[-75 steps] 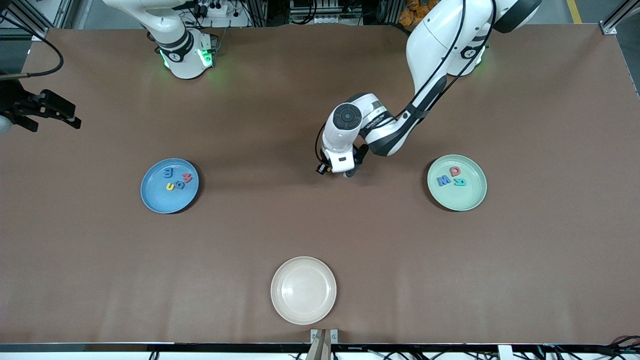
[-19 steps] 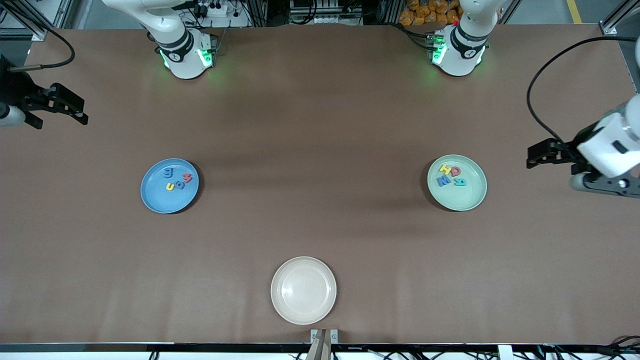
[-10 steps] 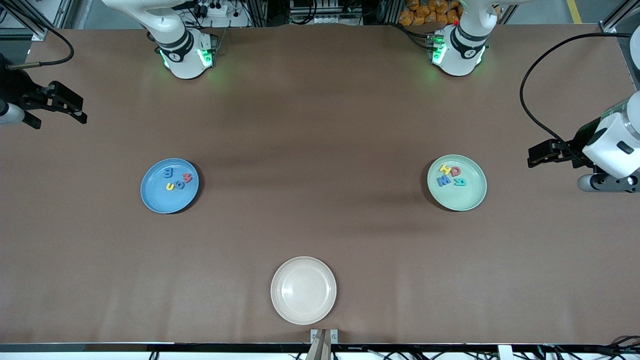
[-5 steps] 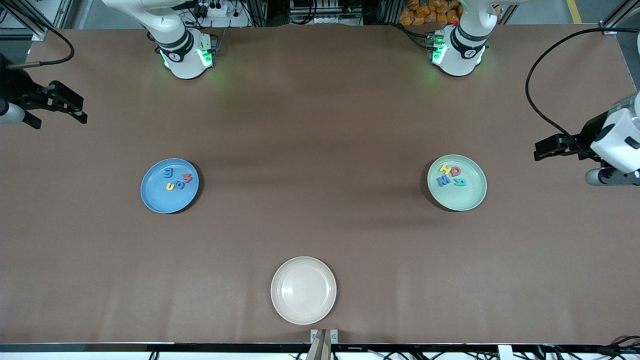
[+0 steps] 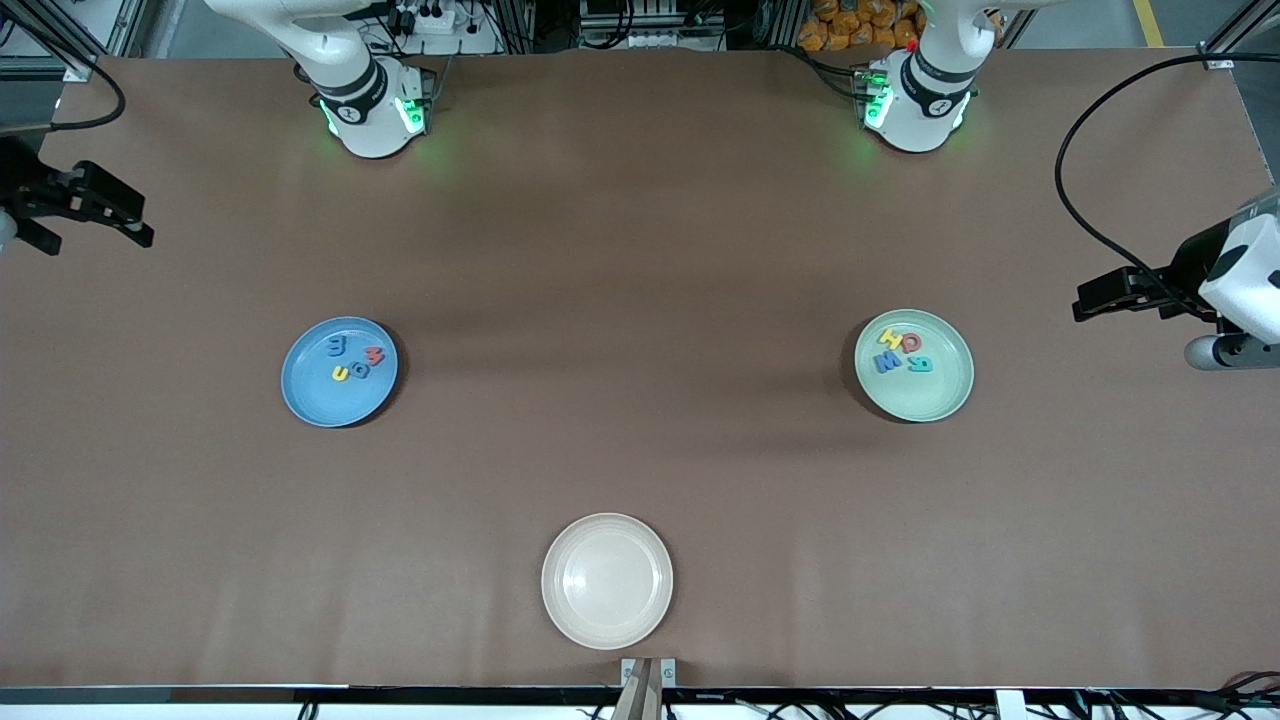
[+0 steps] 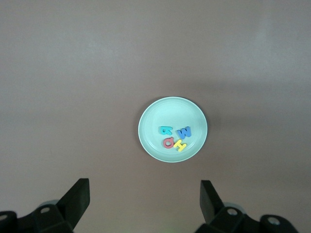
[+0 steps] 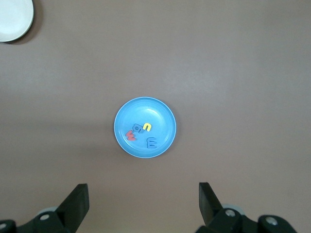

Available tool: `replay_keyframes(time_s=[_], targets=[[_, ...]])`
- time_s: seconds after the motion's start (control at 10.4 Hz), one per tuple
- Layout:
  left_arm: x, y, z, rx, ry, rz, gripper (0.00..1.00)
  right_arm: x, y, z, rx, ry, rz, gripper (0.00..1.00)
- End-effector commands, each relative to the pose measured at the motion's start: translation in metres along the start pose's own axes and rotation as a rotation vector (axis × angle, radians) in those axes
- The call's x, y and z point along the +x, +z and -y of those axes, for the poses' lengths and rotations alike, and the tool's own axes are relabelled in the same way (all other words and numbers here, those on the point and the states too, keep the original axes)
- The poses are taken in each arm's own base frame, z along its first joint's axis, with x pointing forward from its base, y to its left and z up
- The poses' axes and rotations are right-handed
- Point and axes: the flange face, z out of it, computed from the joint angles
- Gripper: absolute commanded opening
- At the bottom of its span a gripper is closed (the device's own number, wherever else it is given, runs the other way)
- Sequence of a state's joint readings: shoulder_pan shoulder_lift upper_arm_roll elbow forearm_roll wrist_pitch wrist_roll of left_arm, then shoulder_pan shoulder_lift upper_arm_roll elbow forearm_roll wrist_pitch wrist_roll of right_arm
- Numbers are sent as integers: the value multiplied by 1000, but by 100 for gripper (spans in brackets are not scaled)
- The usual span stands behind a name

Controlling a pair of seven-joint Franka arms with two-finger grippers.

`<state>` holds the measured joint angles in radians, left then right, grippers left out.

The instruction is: Sort upper and lower case letters into plates

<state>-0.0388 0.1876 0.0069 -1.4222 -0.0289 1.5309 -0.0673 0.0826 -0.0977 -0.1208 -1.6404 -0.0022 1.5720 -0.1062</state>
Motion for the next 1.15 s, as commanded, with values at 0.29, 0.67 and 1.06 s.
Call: replay_keyframes(time_s=[0.29,0.67,1.06], targets=[[3,-10,-6,-13,103,-86,100,4,12,6,5,-18,26,100],[1,-13,-9,4,115,-91,100,20,31,5,0,-16,28,100],[0,-13,-6,49,199,-90,100,24,34,6,-3,-17,20,100]])
